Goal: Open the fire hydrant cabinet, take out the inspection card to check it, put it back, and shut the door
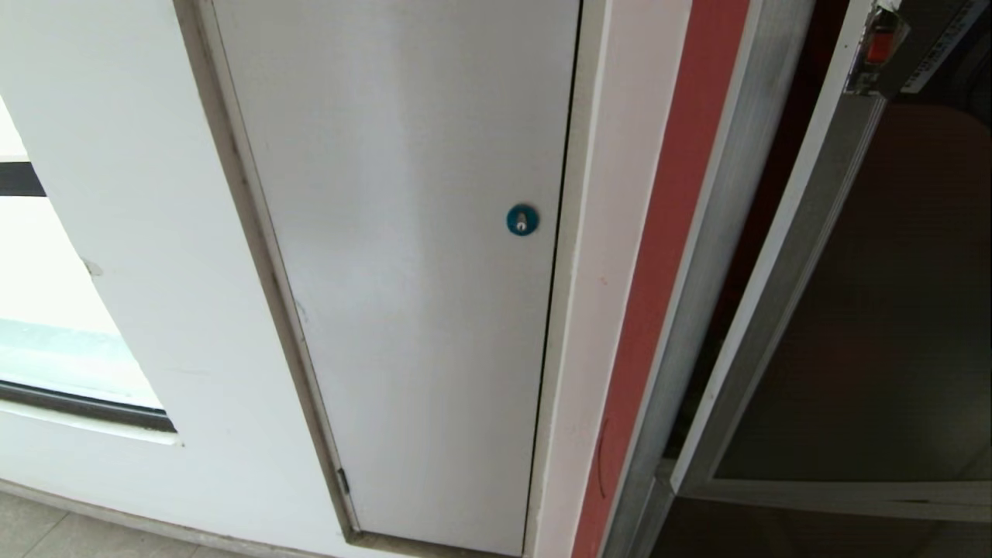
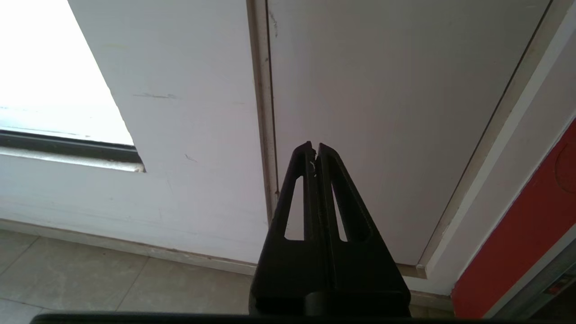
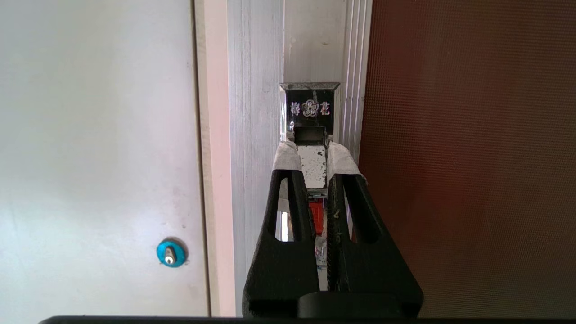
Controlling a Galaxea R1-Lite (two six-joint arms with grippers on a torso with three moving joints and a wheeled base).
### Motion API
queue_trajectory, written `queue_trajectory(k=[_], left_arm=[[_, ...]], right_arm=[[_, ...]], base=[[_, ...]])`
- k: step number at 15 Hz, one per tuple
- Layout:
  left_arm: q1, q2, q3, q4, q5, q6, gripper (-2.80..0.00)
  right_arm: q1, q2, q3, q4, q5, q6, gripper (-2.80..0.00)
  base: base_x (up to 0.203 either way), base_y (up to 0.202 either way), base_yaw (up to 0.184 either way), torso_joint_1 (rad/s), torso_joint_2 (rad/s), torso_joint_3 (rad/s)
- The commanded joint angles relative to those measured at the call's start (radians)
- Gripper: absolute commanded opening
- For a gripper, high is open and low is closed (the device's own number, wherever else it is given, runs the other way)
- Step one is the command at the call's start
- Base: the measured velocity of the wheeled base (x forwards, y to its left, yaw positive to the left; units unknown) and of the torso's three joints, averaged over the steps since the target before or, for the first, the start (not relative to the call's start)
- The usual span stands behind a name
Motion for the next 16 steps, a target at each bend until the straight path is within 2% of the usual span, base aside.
queue_trajectory(k=[1, 2, 3, 9, 12, 16], left_arm=[[0.000, 0.000, 0.005, 0.000, 0.000, 0.000, -2.80], [0.000, 0.001, 0.005, 0.000, 0.001, 0.001, -2.80], [0.000, 0.001, 0.005, 0.000, 0.000, 0.001, -2.80], [0.000, 0.000, 0.005, 0.000, 0.001, 0.001, -2.80], [0.000, 0.001, 0.005, 0.000, 0.001, -0.001, -2.80], [0.000, 0.001, 0.005, 0.000, 0.000, 0.000, -2.80]], right_arm=[[0.001, -0.006, 0.011, 0.005, -0.007, -0.002, -2.80], [0.001, -0.012, 0.012, 0.008, -0.007, -0.002, -2.80], [0.001, -0.014, 0.012, 0.007, -0.006, -0.003, 0.00], [0.025, -0.038, 0.010, 0.011, -0.001, -0.043, 0.00], [0.068, -0.103, 0.047, 0.071, -0.001, -0.042, 0.00], [0.075, -0.188, 0.110, 0.115, -0.003, -0.042, 0.00]], base=[[0.000, 0.000, 0.000, 0.000, 0.00, 0.000], [0.000, 0.000, 0.000, 0.000, 0.00, 0.000], [0.000, 0.000, 0.000, 0.000, 0.00, 0.000], [0.000, 0.000, 0.000, 0.000, 0.00, 0.000], [0.000, 0.000, 0.000, 0.000, 0.00, 0.000], [0.000, 0.000, 0.000, 0.000, 0.00, 0.000]])
